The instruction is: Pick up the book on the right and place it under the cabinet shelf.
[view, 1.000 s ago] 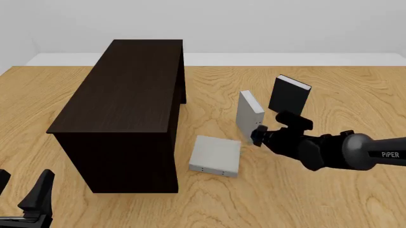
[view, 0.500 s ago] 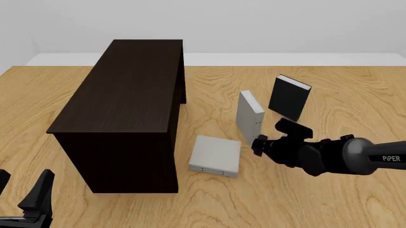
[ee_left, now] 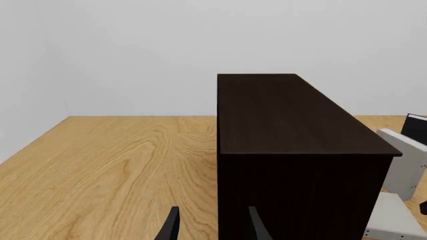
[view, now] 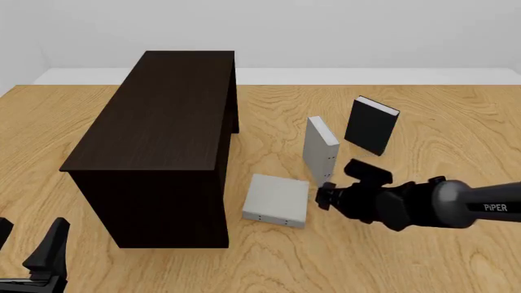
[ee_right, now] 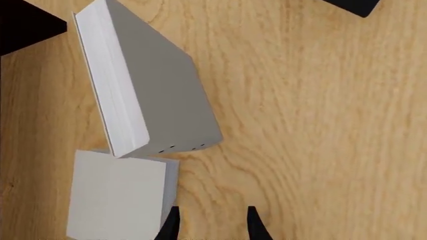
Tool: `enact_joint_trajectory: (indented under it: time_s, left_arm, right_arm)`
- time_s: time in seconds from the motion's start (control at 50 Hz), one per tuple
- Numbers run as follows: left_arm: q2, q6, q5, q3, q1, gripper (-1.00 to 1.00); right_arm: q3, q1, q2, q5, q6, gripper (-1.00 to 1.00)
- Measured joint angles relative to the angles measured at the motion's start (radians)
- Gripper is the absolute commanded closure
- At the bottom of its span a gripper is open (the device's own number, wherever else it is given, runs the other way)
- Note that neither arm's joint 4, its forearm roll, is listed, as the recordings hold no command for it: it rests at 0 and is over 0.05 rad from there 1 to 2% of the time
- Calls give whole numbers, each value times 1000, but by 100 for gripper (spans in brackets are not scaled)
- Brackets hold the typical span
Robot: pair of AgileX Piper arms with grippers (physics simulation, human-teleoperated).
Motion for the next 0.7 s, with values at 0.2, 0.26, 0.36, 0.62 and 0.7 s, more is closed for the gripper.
enact_joint_trajectory:
  time_s: [0.2,0.26,0.36,0.62,0.7]
  left_arm:
    - [0,0,-1,1,0,-100]
    - [0,0,-2,2,0,-100]
    - [0,0,-3,3,0,-100]
    - [0,0,-4,4,0,-100]
    - [0,0,-4,4,0,-100]
  right_arm:
    - [-11,11,17,16,-37,-100]
    - [-14,14,20,21,-58,-100]
    - [-21,20,22,38,-87,-100]
    - [-58,45,35,110,-57,-100]
    - [-74,54,40,139,-15,-100]
